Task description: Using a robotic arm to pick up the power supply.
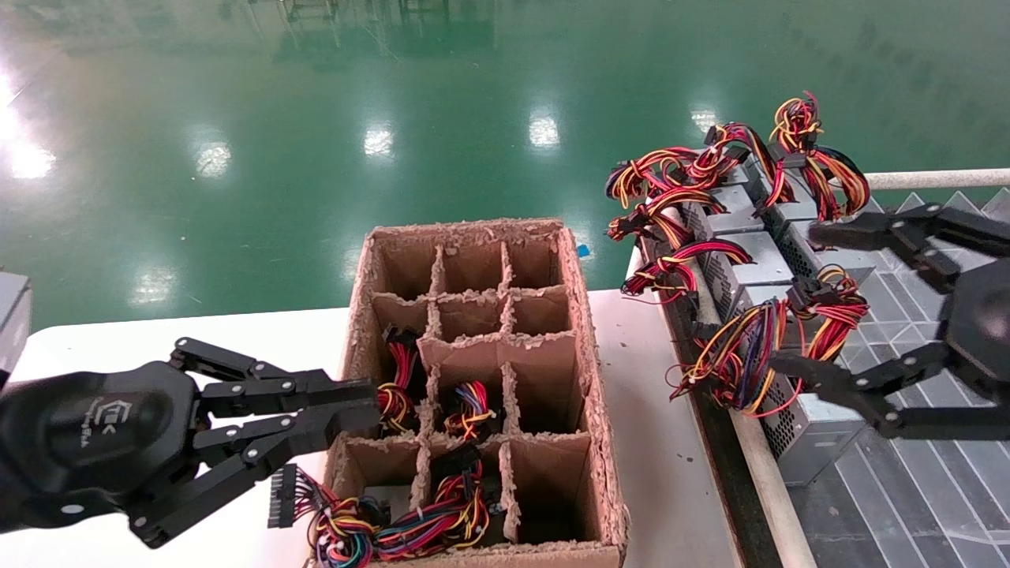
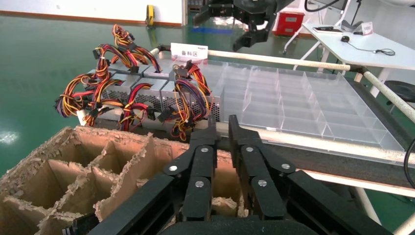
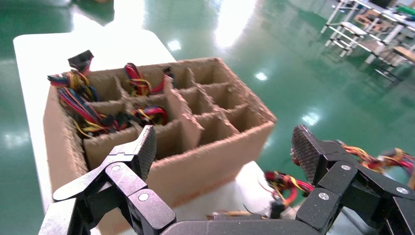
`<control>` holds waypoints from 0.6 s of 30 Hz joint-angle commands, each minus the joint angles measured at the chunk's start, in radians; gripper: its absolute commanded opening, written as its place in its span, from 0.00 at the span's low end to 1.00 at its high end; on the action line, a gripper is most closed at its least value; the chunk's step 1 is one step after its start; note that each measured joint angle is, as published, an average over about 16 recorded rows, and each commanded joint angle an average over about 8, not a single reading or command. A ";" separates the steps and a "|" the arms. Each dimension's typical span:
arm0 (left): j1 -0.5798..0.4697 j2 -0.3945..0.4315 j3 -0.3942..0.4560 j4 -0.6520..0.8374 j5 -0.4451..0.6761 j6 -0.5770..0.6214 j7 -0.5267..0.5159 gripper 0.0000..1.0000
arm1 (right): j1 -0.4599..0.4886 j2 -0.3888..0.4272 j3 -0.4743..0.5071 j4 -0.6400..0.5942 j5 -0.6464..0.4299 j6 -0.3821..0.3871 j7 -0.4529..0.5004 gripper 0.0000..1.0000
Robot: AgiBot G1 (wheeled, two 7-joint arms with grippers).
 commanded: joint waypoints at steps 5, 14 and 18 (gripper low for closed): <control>0.000 0.000 0.000 0.000 0.000 0.000 0.000 1.00 | -0.011 -0.050 0.013 -0.003 0.001 -0.033 0.016 1.00; 0.000 0.000 0.000 0.000 0.000 0.000 0.000 1.00 | -0.028 -0.124 0.032 -0.009 0.003 -0.082 0.040 1.00; 0.000 0.000 0.000 0.000 0.000 0.000 0.000 1.00 | -0.035 -0.157 0.040 -0.011 0.003 -0.104 0.051 1.00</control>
